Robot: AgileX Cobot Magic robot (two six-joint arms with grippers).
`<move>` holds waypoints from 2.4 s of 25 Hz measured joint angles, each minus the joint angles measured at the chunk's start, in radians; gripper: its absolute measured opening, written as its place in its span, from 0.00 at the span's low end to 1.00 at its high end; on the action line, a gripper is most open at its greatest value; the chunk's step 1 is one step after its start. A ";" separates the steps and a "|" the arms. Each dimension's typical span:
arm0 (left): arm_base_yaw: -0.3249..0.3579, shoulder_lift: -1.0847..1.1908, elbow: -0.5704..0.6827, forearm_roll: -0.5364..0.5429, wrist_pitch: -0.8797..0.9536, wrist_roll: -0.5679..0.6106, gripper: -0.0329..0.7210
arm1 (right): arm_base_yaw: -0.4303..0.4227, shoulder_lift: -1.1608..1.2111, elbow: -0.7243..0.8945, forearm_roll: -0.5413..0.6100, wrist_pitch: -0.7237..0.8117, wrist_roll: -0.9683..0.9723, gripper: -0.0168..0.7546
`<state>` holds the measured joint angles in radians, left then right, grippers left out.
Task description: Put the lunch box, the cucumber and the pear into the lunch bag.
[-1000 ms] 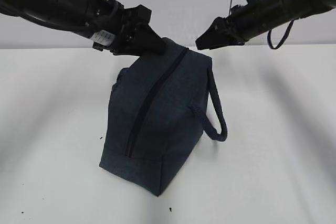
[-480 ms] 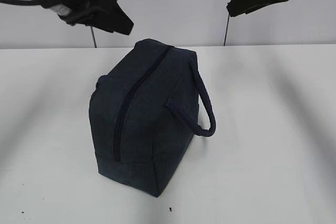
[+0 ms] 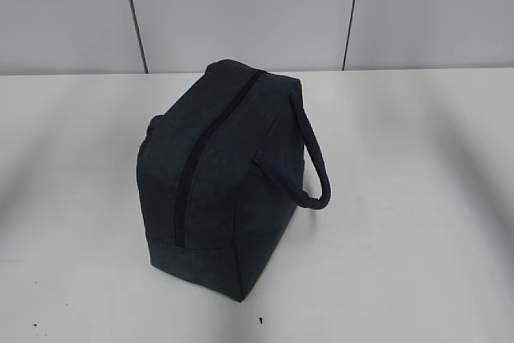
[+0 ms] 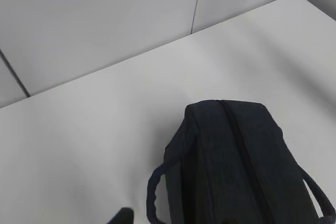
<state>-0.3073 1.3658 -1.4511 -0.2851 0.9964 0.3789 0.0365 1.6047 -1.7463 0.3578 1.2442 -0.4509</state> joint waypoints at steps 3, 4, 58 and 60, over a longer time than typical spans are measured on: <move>0.000 -0.059 0.000 0.066 0.055 -0.083 0.47 | 0.000 -0.053 0.000 -0.044 0.004 0.059 0.54; 0.000 -0.076 0.000 0.089 0.078 -0.112 0.47 | 0.000 -0.070 0.000 -0.049 0.004 0.073 0.54; 0.000 -1.384 0.922 0.270 0.112 -0.370 0.47 | 0.000 -1.626 1.211 -0.358 -0.030 0.353 0.51; 0.000 -1.384 0.928 0.270 0.113 -0.370 0.47 | 0.000 -1.626 1.238 -0.358 -0.064 0.353 0.51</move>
<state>-0.3073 -0.0177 -0.5235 -0.0151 1.1092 0.0094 0.0365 -0.0217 -0.5078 0.0000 1.1799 -0.0975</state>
